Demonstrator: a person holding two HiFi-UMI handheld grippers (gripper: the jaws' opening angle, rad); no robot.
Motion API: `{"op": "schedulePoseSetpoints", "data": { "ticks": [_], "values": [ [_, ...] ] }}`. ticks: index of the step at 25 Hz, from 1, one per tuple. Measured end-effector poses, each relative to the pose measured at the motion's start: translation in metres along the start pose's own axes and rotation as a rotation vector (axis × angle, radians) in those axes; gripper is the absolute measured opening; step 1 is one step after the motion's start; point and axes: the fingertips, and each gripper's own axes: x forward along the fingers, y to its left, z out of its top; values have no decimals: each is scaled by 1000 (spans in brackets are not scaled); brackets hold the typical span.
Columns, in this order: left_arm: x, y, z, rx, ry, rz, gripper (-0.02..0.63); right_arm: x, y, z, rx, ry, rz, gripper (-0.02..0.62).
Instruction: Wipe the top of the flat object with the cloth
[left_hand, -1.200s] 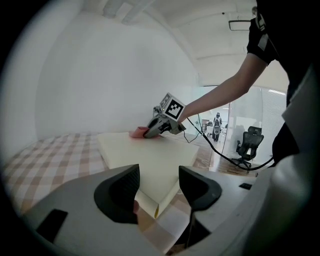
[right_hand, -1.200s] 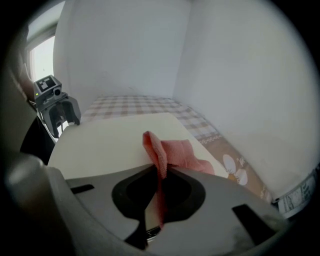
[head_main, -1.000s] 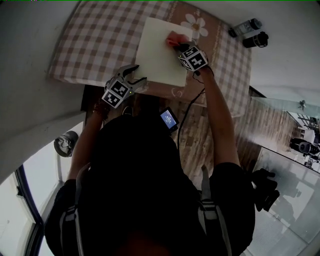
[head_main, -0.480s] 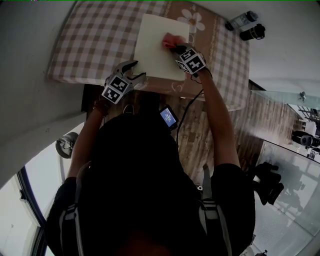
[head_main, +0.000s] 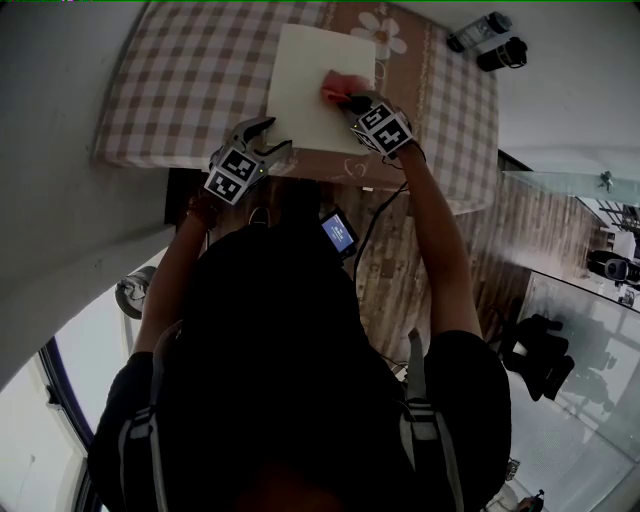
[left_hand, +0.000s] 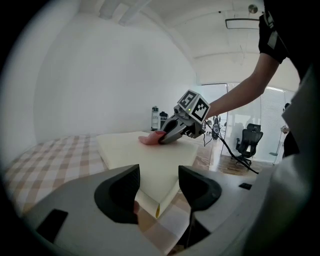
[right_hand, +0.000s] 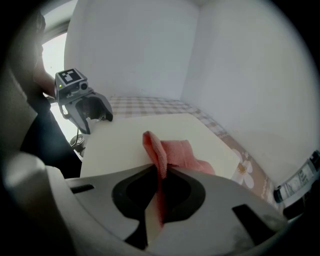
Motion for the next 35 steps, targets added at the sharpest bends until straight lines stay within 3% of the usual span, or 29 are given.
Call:
{"op": "schedulePoseSetpoints", "data": {
  "ticks": [23, 29, 32, 35],
  "values": [
    [8, 12, 5, 6, -22, -15, 255, -29, 50, -10, 14, -61, 8, 17],
    [-2, -1, -1, 7, -22, -13, 253, -47, 81, -21, 24, -83, 19, 17],
    [4, 6, 3, 18, -20, -7, 253, -51, 79, -27, 59, -104, 39, 17],
    [1, 2, 3, 8, -17, -2, 255, -63, 99, -36, 94, -143, 134, 17]
  ]
}}
